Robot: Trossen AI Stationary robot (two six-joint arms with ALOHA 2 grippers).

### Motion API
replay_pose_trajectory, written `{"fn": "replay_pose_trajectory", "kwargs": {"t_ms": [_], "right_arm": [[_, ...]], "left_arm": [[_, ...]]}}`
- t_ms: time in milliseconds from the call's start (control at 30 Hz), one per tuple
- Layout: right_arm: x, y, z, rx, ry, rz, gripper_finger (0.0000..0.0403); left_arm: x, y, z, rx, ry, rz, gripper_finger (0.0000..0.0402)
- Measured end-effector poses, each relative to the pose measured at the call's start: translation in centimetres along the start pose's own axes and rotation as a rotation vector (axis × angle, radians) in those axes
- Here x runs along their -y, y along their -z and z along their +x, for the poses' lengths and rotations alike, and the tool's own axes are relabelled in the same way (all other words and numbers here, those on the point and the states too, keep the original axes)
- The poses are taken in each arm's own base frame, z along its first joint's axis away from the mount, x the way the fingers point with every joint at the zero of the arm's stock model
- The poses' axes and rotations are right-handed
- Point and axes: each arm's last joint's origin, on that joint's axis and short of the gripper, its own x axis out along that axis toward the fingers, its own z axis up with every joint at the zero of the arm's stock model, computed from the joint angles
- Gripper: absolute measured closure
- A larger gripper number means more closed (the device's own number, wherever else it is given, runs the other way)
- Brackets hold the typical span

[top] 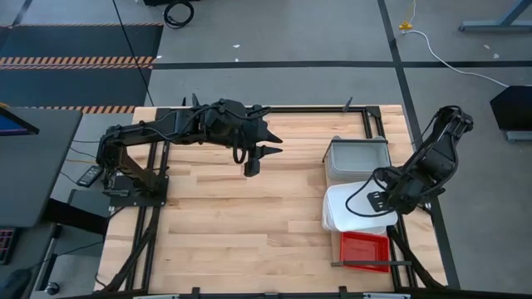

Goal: Stack baskets on shelf by color
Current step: Stack the white bin on top of the white bin on the shelf

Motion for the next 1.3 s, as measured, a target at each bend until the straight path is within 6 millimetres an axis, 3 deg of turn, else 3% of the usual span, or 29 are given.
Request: {"fn": "replay_pose_trajectory", "kwargs": {"t_ms": [500,667,1300], "right_arm": [[0.2,0.1,-2.3,-0.011,-0.031,-0.023,0.0169],[-0.4,0.2,-2.3,0.009,-0.118,-0.014,0.0163],[-0.7,0.2,-2.5,-0.011,-0.169,0.02,0.0167]], "left_arm": [[0.0,0.0,0.0,0.0,-0.001,0.025,0.0285],[0.0,0.0,0.0,0.0,-0.001,0.035,0.0285],[0.0,0.0,0.0,0.001,0.002,0.032,0.0285]]}}
